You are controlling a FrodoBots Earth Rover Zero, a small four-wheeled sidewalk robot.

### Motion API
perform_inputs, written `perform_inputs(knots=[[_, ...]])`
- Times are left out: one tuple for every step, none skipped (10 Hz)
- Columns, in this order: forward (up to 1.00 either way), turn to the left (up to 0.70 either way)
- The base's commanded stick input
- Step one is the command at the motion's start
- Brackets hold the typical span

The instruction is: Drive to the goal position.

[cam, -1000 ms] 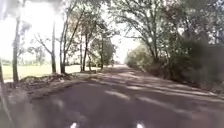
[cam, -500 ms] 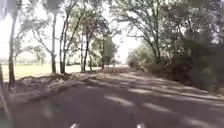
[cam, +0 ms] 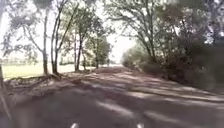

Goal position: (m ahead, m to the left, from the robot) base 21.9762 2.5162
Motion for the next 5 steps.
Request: perform_inputs(knots=[[0.68,0.00],[0.68,0.00],[0.67,0.00],[0.67,0.00],[0.67,0.00]])
